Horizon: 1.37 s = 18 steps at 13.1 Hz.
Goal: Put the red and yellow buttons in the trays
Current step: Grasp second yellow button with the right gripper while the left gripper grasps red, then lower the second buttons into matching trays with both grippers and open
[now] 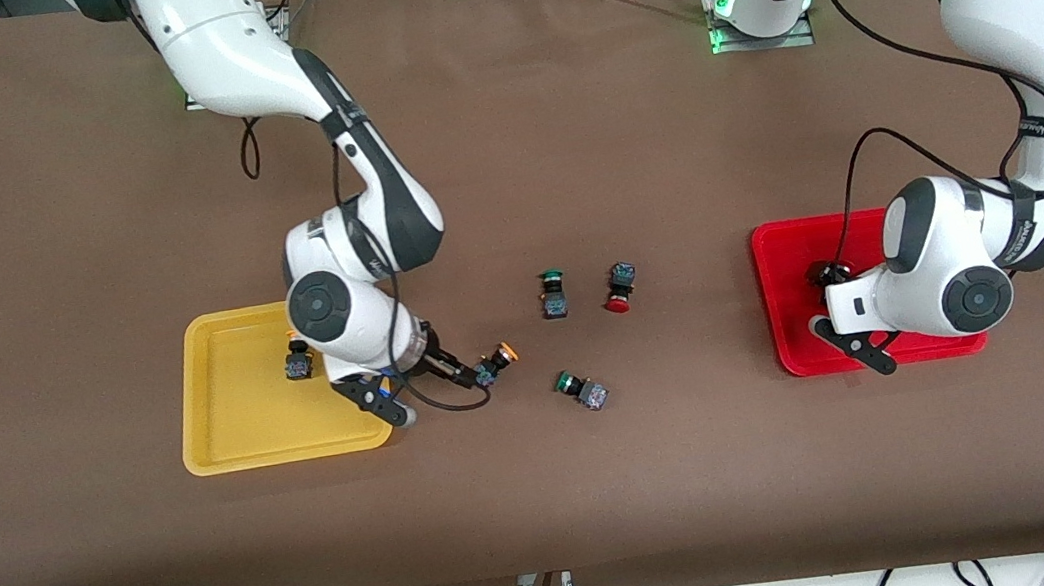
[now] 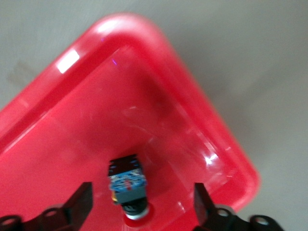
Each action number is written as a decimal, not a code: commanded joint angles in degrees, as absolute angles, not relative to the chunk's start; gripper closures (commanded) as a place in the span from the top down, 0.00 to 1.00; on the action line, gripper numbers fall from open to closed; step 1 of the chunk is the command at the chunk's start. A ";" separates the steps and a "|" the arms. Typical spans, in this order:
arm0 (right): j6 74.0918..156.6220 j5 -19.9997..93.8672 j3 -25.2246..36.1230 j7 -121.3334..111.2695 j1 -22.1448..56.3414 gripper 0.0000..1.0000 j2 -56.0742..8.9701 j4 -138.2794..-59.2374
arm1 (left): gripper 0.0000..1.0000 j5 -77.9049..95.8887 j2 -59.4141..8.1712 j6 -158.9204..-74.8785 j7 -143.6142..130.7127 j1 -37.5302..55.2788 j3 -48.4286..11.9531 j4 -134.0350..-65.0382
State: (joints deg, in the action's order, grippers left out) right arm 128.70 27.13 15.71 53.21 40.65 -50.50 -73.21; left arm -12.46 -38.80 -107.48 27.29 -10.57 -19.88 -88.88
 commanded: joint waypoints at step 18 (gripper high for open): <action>104.09 25.31 25.20 27.30 40.08 0.14 -45.09 -75.13 | 0.43 -16.52 -40.25 -137.11 -19.07 5.97 -27.60 -103.62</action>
